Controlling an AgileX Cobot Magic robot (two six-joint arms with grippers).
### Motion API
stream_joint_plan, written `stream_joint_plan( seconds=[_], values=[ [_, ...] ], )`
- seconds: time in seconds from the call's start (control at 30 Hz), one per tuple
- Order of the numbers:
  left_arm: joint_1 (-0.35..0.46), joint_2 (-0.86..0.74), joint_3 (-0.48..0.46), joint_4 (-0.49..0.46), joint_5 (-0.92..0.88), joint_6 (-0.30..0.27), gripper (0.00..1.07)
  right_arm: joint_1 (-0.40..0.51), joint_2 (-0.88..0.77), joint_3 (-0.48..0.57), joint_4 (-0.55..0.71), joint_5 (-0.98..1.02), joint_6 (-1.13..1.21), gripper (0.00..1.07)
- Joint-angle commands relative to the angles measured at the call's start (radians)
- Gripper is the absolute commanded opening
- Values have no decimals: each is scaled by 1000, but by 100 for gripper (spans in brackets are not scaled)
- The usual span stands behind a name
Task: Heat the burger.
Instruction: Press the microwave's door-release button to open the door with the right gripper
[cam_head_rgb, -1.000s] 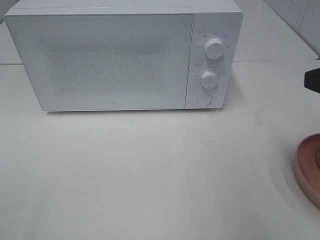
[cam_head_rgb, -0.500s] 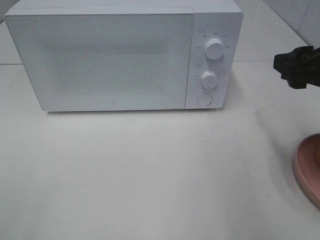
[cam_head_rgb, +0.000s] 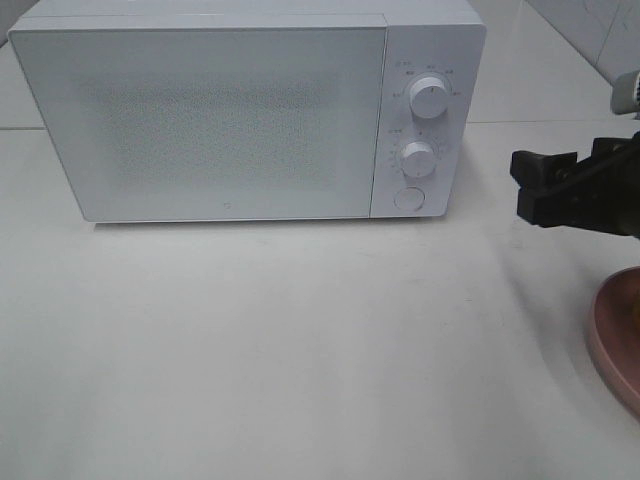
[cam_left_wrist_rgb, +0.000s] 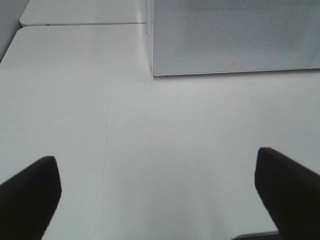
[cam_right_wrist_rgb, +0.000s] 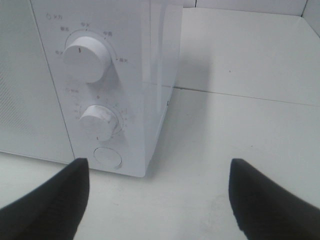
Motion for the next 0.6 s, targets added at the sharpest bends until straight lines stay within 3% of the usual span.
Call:
stream_joint_plan(
  seconds=[0.03, 0.4, 0.6],
  values=[
    [-3, -23, 1, -7, -9, 2, 98, 99, 68, 10, 161, -114, -89, 75],
    [-3, -23, 1, -7, -9, 2, 98, 339, 226, 9, 451, -343, -144, 75],
    [-3, -23, 1, -7, -9, 2, 98, 437, 290, 8, 550, -431, -144, 75]
  ],
)
